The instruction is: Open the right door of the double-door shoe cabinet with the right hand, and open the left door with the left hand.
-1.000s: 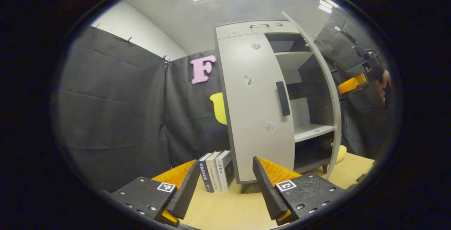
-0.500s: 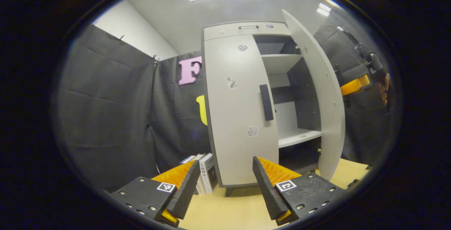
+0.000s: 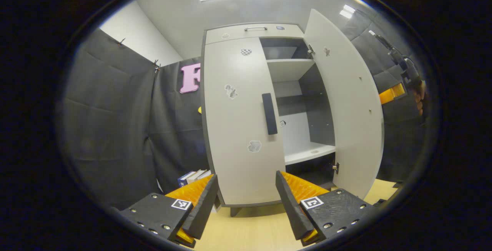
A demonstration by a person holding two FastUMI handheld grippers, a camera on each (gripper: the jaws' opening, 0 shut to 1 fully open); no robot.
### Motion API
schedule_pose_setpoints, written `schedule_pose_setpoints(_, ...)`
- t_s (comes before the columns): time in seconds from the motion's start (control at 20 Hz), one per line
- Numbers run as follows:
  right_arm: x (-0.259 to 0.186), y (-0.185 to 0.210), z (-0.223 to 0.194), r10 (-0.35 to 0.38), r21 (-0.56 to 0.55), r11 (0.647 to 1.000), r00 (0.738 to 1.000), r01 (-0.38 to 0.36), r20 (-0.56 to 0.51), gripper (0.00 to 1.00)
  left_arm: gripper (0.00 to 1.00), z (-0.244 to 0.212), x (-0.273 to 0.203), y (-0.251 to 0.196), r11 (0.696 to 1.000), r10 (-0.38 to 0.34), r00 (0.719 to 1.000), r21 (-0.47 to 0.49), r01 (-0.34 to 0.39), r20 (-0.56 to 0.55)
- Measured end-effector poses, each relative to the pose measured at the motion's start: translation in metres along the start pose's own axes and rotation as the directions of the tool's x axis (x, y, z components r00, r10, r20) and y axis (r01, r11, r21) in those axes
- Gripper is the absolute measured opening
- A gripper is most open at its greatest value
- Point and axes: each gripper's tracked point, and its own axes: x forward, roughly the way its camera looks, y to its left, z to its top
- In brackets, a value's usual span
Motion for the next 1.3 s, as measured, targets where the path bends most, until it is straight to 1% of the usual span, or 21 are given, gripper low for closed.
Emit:
schedule_pose_setpoints(0.05,-0.001,-0.009,0.000,-0.032,-0.006,0.999,0.999,0.032,0.004,0.13,0.87,0.003,0.002,-0.004,1.000,-0.008,1.000,0.000,0.008,0.006)
schedule_pose_setpoints(0.1,-0.004,-0.019,0.002,-0.068,-0.010,0.998,0.998,0.068,0.010,0.13,0.87,0.006,0.005,-0.009,1.000,-0.015,1.000,-0.001,0.015,0.010)
schedule_pose_setpoints(0.15,-0.007,-0.018,0.003,-0.062,0.007,0.998,0.998,0.062,0.017,0.13,0.88,0.009,0.007,-0.013,1.000,-0.023,1.000,-0.005,0.023,0.015)
schedule_pose_setpoints(0.2,-0.007,-0.009,0.001,-0.024,0.052,0.998,1.000,0.022,0.021,0.10,0.88,0.011,0.012,-0.016,1.000,-0.028,0.999,-0.011,0.028,0.019)
schedule_pose_setpoints(0.25,-0.007,0.000,0.000,-0.006,0.085,0.996,1.000,0.004,0.021,0.07,0.88,0.014,0.016,-0.020,0.999,-0.031,0.999,-0.018,0.031,0.020)
schedule_pose_setpoints(0.3,-0.007,0.000,-0.002,-0.014,0.094,0.996,1.000,0.012,0.020,0.00,0.88,0.018,0.021,-0.026,0.999,-0.036,0.999,-0.026,0.036,0.022)
schedule_pose_setpoints(0.35,-0.010,-0.008,-0.002,-0.031,0.097,0.995,0.999,0.029,0.024,0.07,0.88,0.023,0.026,-0.030,0.999,-0.038,0.999,-0.032,0.039,0.024)
schedule_pose_setpoints(0.5,-0.016,-0.020,0.001,-0.076,0.128,0.989,0.996,0.068,0.054,0.07,0.88,0.037,0.048,-0.039,0.997,-0.055,0.998,-0.047,0.057,0.034)
schedule_pose_setpoints(0.65,-0.023,-0.032,-0.003,-0.134,0.149,0.981,0.989,0.124,0.055,0.08,0.87,0.056,0.077,-0.041,0.997,-0.056,0.997,-0.043,0.059,0.056)
schedule_pose_setpoints(0.7,-0.023,-0.038,-0.003,-0.158,0.147,0.978,0.985,0.147,0.063,0.15,0.88,0.061,0.082,-0.044,0.997,-0.057,0.996,-0.045,0.060,0.064)
schedule_pose_setpoints(0.75,-0.025,-0.043,-0.002,-0.179,0.140,0.976,0.981,0.167,0.074,0.43,0.88,0.066,0.089,-0.046,0.997,-0.060,0.996,-0.051,0.064,0.070)
schedule_pose_setpoints(0.85,-0.028,-0.059,-0.003,-0.243,0.103,0.967,0.966,0.233,0.091,1.00,0.88,0.073,0.107,-0.048,0.996,-0.067,0.995,-0.059,0.072,0.080)
schedule_pose_setpoints(0.9,-0.033,-0.064,-0.002,-0.268,0.081,0.962,0.958,0.261,0.099,1.00,0.87,0.075,0.115,-0.048,0.995,-0.070,0.994,-0.060,0.075,0.079)
schedule_pose_setpoints(0.95,-0.034,-0.071,-0.002,-0.285,0.054,0.958,0.953,0.280,0.106,0.98,0.88,0.078,0.124,-0.049,0.995,-0.072,0.995,-0.061,0.076,0.076)
schedule_pose_setpoints(1.0,-0.036,-0.075,-0.002,-0.292,0.029,0.956,0.950,0.291,0.112,0.98,0.88,0.080,0.132,-0.050,0.995,-0.072,0.995,-0.063,0.077,0.071)
schedule_pose_setpoints(1.15,-0.040,-0.081,0.000,-0.291,-0.011,0.956,0.948,0.295,0.129,0.98,0.87,0.087,0.159,-0.050,0.995,-0.076,0.995,-0.067,0.080,0.066)
schedule_pose_setpoints(1.3,-0.041,-0.084,-0.001,-0.304,-0.004,0.952,0.944,0.307,0.130,0.98,0.88,0.088,0.181,-0.050,0.993,-0.076,0.996,-0.085,0.080,0.051)
